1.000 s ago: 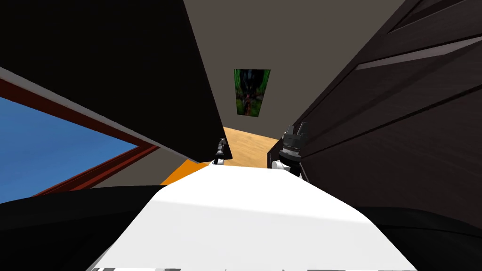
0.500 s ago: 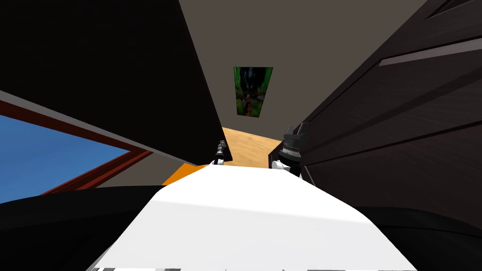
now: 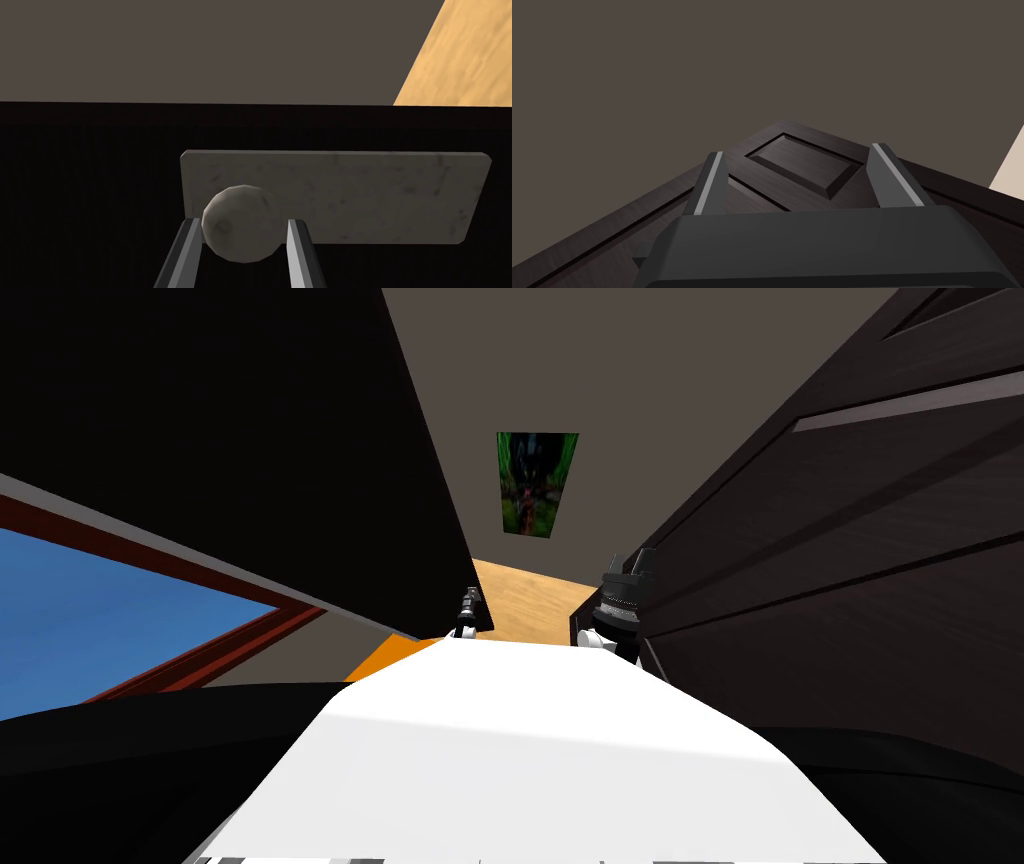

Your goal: Push the door open

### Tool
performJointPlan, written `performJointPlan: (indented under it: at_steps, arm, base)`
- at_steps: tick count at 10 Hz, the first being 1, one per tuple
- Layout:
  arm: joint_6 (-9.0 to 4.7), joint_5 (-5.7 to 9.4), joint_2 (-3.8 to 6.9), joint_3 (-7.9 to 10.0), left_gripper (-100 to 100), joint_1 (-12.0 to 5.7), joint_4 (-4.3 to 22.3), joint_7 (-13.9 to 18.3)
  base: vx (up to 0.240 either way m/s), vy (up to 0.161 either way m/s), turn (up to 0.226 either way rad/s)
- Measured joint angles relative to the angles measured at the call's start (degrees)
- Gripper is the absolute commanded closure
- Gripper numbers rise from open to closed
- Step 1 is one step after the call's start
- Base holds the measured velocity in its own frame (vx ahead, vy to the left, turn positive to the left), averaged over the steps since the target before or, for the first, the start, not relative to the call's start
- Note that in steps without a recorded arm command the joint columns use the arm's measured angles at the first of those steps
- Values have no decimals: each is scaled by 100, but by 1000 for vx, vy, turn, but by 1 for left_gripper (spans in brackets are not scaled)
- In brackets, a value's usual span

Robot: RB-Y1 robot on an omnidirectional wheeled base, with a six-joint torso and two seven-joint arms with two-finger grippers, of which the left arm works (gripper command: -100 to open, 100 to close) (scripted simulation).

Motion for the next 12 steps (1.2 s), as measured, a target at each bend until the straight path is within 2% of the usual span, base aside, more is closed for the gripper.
performJointPlan:
  at_steps: [2, 3, 4, 5, 7, 8, 9, 10, 11, 12]
  arm:
    - [-18, 123, 3, 116, 100, 25, 80, -93]
    - [70, 157, -5, 143, 100, 126, -106, -128]
    - [111, 222, -5, 204, 100, 152, -167, -178]
    - [51, 296, 27, 275, 100, 101, -71, -218]
    - [136, 470, -9, 442, 100, 284, -386, -382]
    - [106, 560, -10, 533, 100, 271, -348, -462]
    - [3, 652, 21, 627, 100, 202, -201, -521]
    - [105, 716, -4, 691, 100, 310, -453, -591]
    - [94, 791, -5, 764, 100, 306, -436, -653]
    - [64, 884, 54, 847, 100, 317, -369, -670]
  base:
    - [148, -4, -38]
    - [194, 2, -52]
    - [200, 21, -70]
    - [218, -1, -86]
    - [238, 20, -55]
    - [204, 25, -71]
    - [145, 8, -47]
    - [132, 12, -49]
    - [169, 16, -66]
    - [150, -1, -32]
